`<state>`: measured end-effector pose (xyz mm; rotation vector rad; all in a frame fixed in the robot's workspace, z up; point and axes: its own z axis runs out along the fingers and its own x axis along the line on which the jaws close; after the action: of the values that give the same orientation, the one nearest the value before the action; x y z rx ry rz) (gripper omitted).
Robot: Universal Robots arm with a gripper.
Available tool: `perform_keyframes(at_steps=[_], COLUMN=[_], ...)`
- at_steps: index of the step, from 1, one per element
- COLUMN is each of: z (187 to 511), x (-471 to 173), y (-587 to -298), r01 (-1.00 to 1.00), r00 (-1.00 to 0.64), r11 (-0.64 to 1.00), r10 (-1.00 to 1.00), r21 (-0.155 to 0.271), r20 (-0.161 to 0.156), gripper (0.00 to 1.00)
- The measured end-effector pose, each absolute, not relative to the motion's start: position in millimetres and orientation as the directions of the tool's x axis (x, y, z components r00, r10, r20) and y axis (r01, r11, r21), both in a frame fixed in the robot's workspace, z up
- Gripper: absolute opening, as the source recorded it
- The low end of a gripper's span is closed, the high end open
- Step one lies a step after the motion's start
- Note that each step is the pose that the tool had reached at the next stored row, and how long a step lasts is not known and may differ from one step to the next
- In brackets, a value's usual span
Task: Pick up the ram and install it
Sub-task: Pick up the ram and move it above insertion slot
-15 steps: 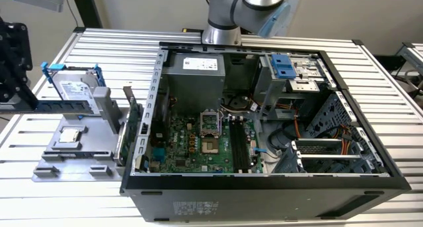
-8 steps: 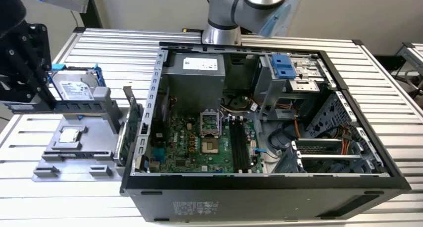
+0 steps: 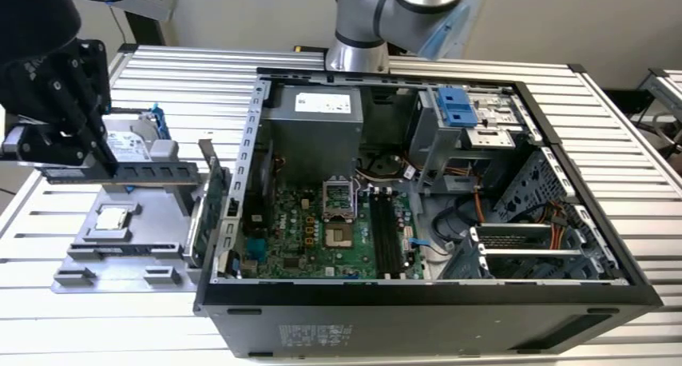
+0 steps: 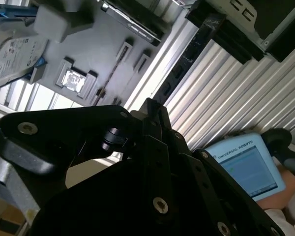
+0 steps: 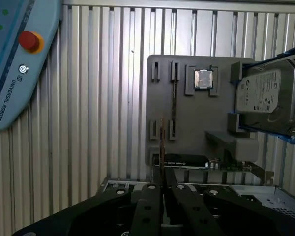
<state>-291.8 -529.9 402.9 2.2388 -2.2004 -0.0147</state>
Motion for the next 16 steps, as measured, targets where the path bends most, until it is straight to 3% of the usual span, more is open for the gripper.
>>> perform_keyframes(at_steps=[16], z=[402], x=[-250], y=[-527], r01=[-1.000], r00=[0.008], r11=[-0.008], r10=[-1.000], r21=[0.009], r20=[-0.005], gripper=[0.00])
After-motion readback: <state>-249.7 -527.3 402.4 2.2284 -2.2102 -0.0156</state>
